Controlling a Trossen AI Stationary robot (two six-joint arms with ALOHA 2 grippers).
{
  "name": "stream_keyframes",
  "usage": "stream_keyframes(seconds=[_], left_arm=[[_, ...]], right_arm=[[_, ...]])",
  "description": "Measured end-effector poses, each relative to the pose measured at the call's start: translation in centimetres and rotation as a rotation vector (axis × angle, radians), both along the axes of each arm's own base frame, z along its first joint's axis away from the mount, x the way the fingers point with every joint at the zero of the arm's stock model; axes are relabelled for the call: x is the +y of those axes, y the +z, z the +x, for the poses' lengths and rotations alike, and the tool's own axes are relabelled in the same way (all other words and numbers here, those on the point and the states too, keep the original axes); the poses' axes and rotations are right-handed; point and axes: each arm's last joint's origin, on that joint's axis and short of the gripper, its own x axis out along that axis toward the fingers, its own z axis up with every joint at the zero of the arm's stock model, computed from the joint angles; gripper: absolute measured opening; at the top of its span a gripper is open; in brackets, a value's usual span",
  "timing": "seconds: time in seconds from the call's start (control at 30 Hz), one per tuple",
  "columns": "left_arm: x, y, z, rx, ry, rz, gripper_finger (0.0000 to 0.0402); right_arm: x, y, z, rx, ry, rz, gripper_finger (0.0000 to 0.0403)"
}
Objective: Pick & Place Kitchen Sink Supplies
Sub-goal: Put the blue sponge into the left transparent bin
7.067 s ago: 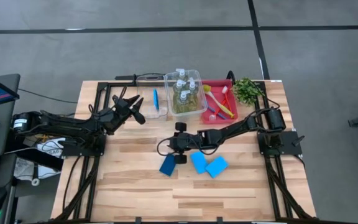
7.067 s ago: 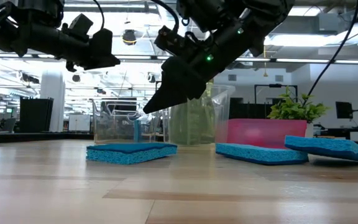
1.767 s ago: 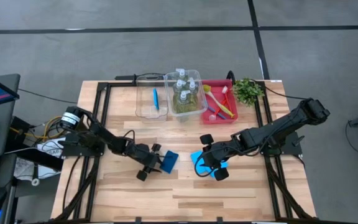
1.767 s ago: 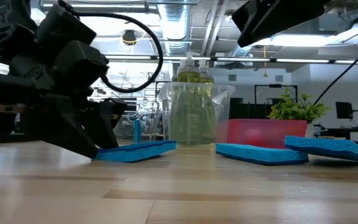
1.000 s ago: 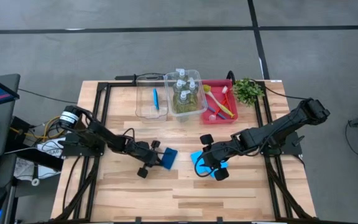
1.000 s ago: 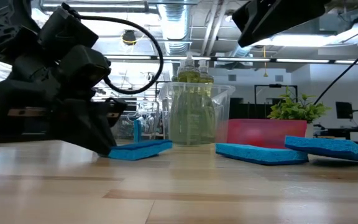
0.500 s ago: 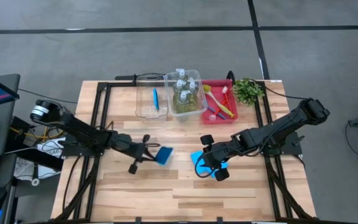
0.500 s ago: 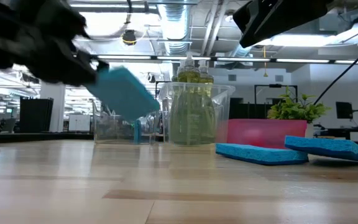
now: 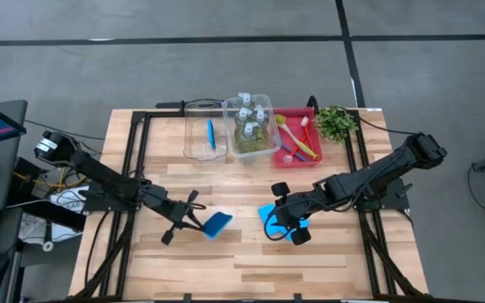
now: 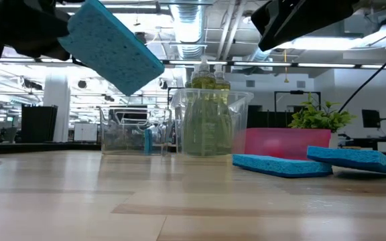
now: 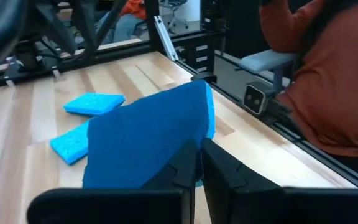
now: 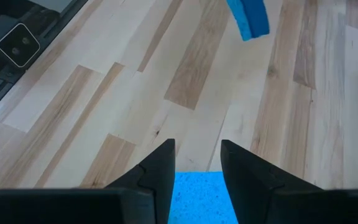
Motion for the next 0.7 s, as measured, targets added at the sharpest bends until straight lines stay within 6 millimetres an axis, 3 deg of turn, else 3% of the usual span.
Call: stream_keyframes(seconds=[0.23,0.53,0.7], left_arm=[[0.5,0.1,0.2,-0.025,0.191,0.038,0.0018],[1.9,2.3,0.4,-0.245,0.7,0.113,0.0016],[3.0,3.4,-0.4,-0.275,0.987,0.213,0.0018]], right_arm=[[0.0,0.0,0.0,0.0,0.0,0.0,0.0122],[0.0,0.0,0.0,-0.001,0.001,-0.002,0.0122],[0.0,0.0,0.0,-0.001,0.001,-0.002,0.0122]])
